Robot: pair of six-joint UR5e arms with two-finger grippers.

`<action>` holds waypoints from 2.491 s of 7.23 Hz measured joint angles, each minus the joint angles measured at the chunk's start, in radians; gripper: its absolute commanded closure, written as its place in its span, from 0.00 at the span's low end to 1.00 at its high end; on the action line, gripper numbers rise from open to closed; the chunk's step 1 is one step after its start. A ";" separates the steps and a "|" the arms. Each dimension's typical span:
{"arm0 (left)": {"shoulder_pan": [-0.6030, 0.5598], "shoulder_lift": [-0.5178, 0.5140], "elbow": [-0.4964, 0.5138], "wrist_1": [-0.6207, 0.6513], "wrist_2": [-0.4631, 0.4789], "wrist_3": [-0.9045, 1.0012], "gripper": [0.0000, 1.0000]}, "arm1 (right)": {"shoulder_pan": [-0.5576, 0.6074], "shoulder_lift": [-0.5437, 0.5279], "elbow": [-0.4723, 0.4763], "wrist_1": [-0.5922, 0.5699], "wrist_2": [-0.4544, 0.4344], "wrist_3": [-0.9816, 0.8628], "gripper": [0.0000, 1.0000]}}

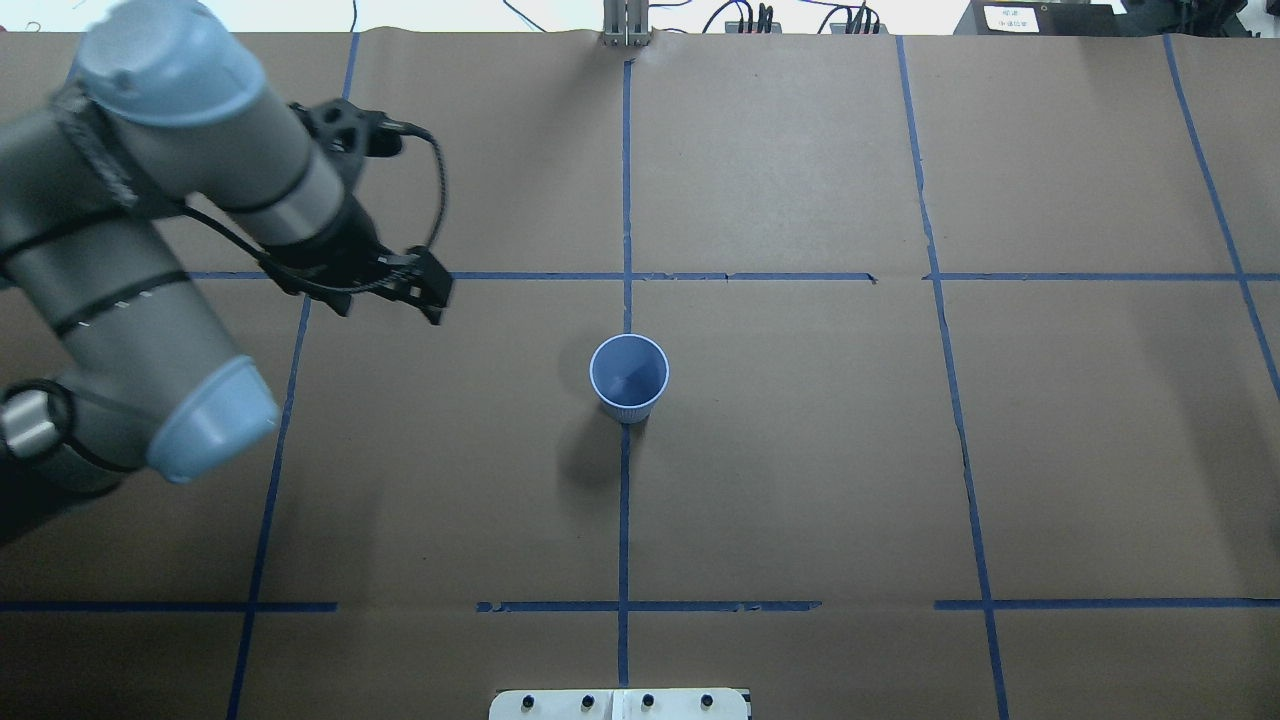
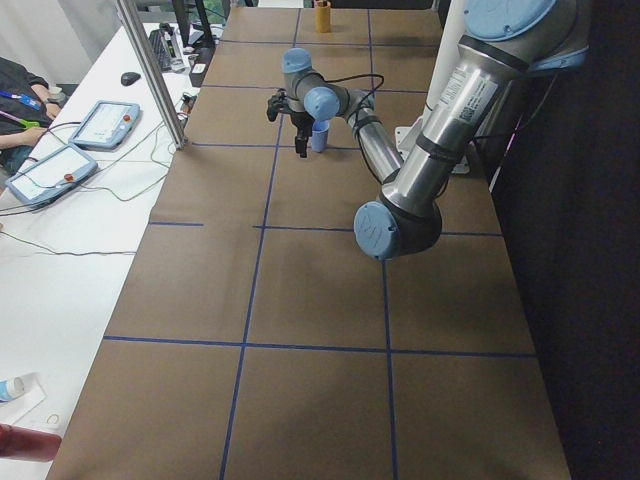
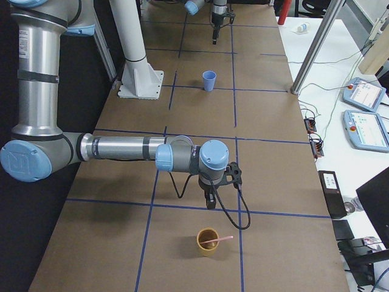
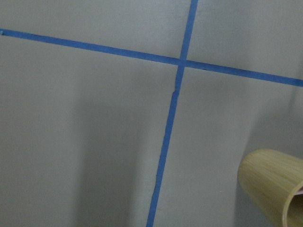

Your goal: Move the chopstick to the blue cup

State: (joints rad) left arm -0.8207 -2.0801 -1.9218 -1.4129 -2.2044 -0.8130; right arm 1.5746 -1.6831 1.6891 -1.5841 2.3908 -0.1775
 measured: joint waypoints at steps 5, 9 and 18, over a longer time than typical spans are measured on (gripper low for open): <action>-0.062 0.083 -0.028 0.002 -0.027 0.090 0.00 | 0.147 0.089 -0.305 0.397 -0.103 0.078 0.00; -0.366 0.404 -0.059 0.023 -0.030 0.537 0.00 | 0.157 0.066 -0.329 0.464 -0.106 0.122 0.00; -0.757 0.676 0.176 -0.032 -0.195 0.973 0.00 | 0.154 0.054 -0.333 0.551 -0.119 0.219 0.14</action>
State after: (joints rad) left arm -1.5778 -1.4043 -1.7454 -1.4452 -2.3996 0.1605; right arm 1.7283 -1.6293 1.3558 -1.0331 2.2718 0.0416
